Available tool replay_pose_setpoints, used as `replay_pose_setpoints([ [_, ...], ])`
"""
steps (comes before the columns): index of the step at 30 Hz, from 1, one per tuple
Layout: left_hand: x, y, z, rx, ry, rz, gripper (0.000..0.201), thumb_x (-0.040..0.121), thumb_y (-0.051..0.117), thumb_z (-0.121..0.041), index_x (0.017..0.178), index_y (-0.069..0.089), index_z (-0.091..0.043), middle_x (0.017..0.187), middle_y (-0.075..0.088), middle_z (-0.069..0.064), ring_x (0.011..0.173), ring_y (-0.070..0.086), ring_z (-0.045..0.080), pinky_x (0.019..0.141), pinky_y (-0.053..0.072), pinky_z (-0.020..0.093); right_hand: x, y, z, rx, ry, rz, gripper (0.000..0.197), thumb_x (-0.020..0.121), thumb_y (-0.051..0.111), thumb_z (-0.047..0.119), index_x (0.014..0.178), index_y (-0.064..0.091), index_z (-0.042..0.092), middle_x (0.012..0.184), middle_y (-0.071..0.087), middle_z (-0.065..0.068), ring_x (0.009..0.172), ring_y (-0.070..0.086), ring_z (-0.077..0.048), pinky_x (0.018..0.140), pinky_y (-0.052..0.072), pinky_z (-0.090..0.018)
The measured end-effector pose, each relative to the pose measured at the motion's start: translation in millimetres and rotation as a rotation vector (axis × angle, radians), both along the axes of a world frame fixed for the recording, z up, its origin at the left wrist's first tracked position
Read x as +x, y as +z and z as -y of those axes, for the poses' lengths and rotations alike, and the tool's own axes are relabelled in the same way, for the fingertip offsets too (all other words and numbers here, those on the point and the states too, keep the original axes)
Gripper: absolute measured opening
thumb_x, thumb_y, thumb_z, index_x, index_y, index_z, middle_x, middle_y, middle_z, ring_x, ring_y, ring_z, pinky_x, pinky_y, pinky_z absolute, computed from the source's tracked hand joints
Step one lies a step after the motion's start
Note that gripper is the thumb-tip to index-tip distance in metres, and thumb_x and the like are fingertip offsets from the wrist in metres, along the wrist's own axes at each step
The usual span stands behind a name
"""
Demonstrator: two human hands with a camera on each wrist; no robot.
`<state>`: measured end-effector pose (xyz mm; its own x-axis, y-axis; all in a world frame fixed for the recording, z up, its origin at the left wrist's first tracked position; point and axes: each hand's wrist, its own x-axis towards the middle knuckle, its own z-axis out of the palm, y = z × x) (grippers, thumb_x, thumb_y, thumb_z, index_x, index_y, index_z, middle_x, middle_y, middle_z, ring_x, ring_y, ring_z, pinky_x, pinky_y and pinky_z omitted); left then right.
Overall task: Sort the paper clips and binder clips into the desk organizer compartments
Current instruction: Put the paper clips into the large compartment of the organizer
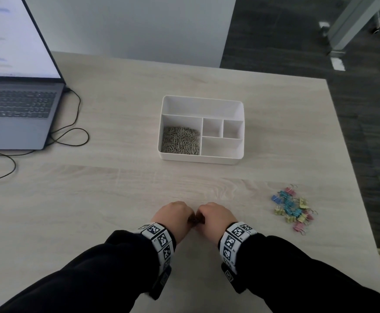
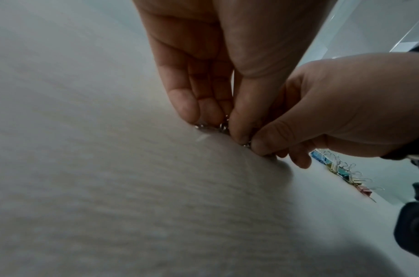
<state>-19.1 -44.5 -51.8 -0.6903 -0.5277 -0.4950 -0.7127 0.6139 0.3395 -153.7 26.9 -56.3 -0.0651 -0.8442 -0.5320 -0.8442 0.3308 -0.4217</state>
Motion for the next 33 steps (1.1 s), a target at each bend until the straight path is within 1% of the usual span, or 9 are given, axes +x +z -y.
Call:
replay_pose_setpoints([
  [8,-10.0,2.6,11.4,0.040,-0.074,0.098,0.026,0.079,0.055,-0.024,0.098,0.072,-0.016,0.102,0.068,0.010,0.096,0.065,0.031,0.079,0.052,0.034,-2.3,6.5,15.6,0.107,0.132,-0.017,0.018,0.085,0.055,0.027,0.094,0.064,0.015,0.103,0.068,-0.013,0.097,0.063,-0.035,0.071,0.039,-0.029],
  [12,-8.6,4.4,20.8,0.085,-0.097,0.079,0.024,0.078,0.055,-0.026,0.093,0.071,-0.017,0.101,0.067,0.009,0.095,0.064,0.031,0.076,0.050,0.032,-8.9,7.2,17.9,0.105,0.169,0.018,0.018,0.084,0.056,0.028,0.096,0.064,0.017,0.103,0.069,-0.010,0.097,0.063,-0.034,0.074,0.043,-0.031],
  [16,-2.3,6.3,38.6,0.152,-0.069,-0.030,0.024,0.077,0.059,-0.029,0.097,0.073,-0.024,0.102,0.068,0.002,0.095,0.064,0.023,0.079,0.046,0.025,-20.0,5.1,23.0,0.047,0.194,0.069,0.016,0.085,0.057,0.028,0.097,0.065,0.020,0.102,0.069,-0.005,0.097,0.062,-0.029,0.078,0.045,-0.031],
  [18,1.4,10.9,50.5,0.159,-0.045,-0.096,0.024,0.078,0.062,-0.029,0.098,0.073,-0.024,0.102,0.069,-0.001,0.095,0.063,0.019,0.081,0.045,0.023,-26.9,6.3,26.7,0.012,0.162,0.119,0.015,0.084,0.060,0.027,0.095,0.066,0.019,0.096,0.069,-0.002,0.092,0.062,-0.024,0.074,0.042,-0.026],
  [20,3.2,18.3,65.8,0.156,0.005,-0.170,0.022,0.077,0.065,-0.028,0.096,0.075,-0.025,0.096,0.072,-0.003,0.089,0.065,0.015,0.083,0.049,0.023,-32.6,9.6,33.3,-0.041,0.091,0.178,0.011,0.081,0.065,0.023,0.090,0.069,0.017,0.079,0.065,0.004,0.078,0.059,-0.017,0.068,0.037,-0.022],
  [23,0.8,33.1,96.5,0.132,0.182,-0.307,0.010,0.075,0.073,-0.026,0.085,0.077,-0.025,0.079,0.071,-0.008,0.070,0.062,0.003,0.074,0.050,0.021,-41.9,16.4,53.8,-0.135,-0.137,0.298,0.007,0.078,0.071,0.017,0.076,0.067,0.021,0.056,0.052,0.012,0.055,0.046,-0.003,0.061,0.039,-0.023],
  [25,-3.8,44.1,120.7,0.120,0.290,-0.391,0.006,0.077,0.075,-0.024,0.082,0.076,-0.026,0.072,0.069,-0.013,0.065,0.060,-0.004,0.067,0.049,0.013,-46.9,22.3,75.3,-0.187,-0.284,0.376,0.015,0.079,0.073,0.020,0.070,0.064,0.026,0.055,0.055,0.010,0.051,0.046,-0.001,0.057,0.043,-0.025],
  [28,-13.8,59.7,150.7,0.080,0.358,-0.442,0.008,0.081,0.074,-0.028,0.089,0.076,-0.028,0.079,0.072,-0.014,0.073,0.064,-0.006,0.070,0.048,0.005,-53.3,39.1,109.4,-0.297,-0.395,0.381,0.012,0.084,0.071,0.026,0.074,0.065,0.026,0.064,0.062,0.008,0.056,0.052,-0.003,0.056,0.049,-0.023],
  [33,-29.2,67.8,182.3,-0.038,0.434,-0.460,0.014,0.082,0.075,-0.027,0.096,0.074,-0.026,0.084,0.074,-0.011,0.080,0.066,0.003,0.080,0.051,0.018,-63.9,50.5,158.5,-0.339,-0.361,0.202,0.013,0.088,0.067,0.037,0.079,0.065,0.028,0.067,0.063,0.010,0.061,0.058,-0.005,0.058,0.046,-0.024],
])
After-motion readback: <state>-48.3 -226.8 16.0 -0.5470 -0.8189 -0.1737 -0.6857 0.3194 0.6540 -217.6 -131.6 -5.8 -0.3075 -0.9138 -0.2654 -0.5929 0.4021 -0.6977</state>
